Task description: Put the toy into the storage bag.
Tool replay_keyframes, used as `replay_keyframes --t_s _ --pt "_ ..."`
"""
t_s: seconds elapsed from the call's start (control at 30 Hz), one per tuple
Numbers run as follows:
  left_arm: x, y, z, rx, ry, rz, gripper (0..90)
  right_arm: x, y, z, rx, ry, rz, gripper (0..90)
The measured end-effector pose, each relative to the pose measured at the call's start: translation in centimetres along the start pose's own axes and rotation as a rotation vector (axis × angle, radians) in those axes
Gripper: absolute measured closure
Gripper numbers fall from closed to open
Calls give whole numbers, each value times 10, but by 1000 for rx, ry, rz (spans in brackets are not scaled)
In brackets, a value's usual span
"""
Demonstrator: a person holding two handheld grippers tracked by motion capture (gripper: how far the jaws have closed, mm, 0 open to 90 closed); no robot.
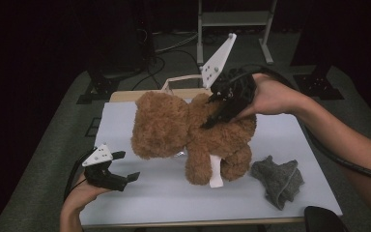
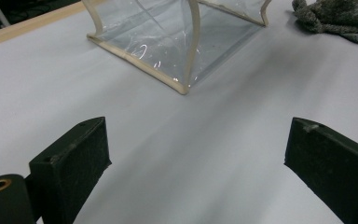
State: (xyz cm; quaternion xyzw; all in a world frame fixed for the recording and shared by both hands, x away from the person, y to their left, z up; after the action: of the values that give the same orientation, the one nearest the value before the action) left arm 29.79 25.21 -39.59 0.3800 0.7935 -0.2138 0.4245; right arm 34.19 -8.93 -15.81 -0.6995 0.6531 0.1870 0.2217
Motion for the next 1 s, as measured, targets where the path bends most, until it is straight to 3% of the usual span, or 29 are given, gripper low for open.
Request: replay_keyframes --t_s 0.2,0.57,0.7,1.0 --pt "0 1 -2 -4 -8 -2 56 -10 -8 -13 39 4 1 637" --pt "2 3 -1 -4 -5 -11 56 -22 -35 -41 117 12 30 636" --pt "2 3 -2 -7 -2 -12 56 -26 -47 -45 144 19 46 636" --pt "5 5 -1 -4 -1 -20 56 -35 -78 -47 151 39 72 636"
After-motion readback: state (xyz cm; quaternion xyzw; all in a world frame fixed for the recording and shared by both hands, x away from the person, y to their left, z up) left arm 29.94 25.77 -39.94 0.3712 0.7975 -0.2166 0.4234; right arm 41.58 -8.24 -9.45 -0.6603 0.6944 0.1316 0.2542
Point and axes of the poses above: each handheld gripper's, and its own axes: z roughly forward along the jaws, x roughly out of its underside, y roughly to its left, the point moved 2 cm from there along z, roughly forward along the jaws, and after that the axes turned 1 degree about y, right-handed, at the moved point
